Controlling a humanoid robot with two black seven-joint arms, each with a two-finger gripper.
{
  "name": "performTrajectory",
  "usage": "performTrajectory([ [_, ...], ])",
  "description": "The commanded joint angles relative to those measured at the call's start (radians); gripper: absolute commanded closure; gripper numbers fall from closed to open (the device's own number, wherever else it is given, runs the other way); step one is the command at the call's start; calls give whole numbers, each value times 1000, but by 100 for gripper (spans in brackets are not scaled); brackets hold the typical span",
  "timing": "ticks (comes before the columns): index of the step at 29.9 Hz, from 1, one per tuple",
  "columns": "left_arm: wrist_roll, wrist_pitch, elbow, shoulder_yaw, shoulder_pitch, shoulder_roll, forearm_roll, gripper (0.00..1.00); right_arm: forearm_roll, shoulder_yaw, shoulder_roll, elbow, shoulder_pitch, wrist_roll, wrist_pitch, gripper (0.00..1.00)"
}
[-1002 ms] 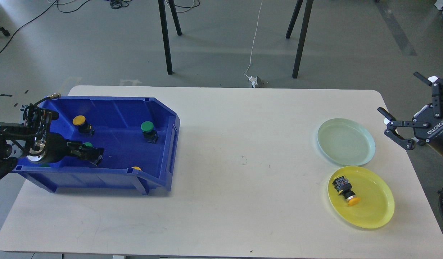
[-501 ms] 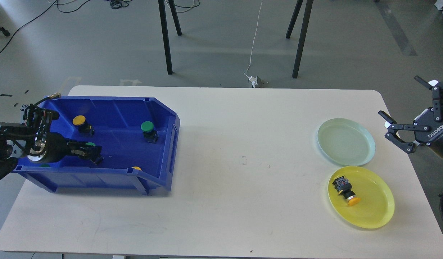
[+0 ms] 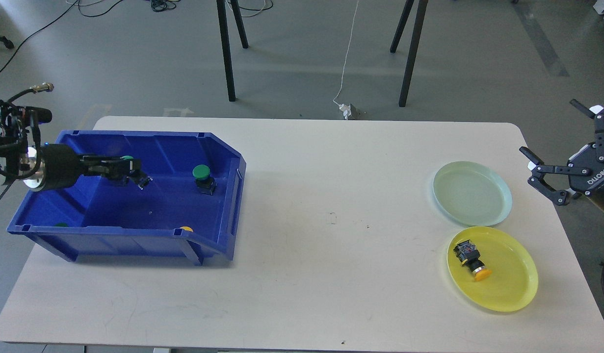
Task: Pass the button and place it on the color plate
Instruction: 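Lift the button out of the bin toward the table center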
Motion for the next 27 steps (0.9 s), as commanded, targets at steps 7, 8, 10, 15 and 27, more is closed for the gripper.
performTrajectory([
  [7, 0, -60, -333, -228, -6, -42, -402, 94, -243, -140, -9, 50, 105, -9, 0, 1],
  [8, 0, -60, -322, -228, -8, -91, -455, 94, -239, -177, -12, 62, 140, -9, 0, 1],
  [10, 0, -57, -275, -228, -9, -187, -516, 94, -218, -257, -38, 89, 240, -12, 0, 1],
  [15, 0, -42, -112, -219, -3, -414, -535, 94, -8, -600, -125, 84, 592, -14, 0, 1],
  [27, 0, -31, -63, -214, 6, -488, -536, 94, 62, -892, 175, -61, 872, -15, 0, 1],
])
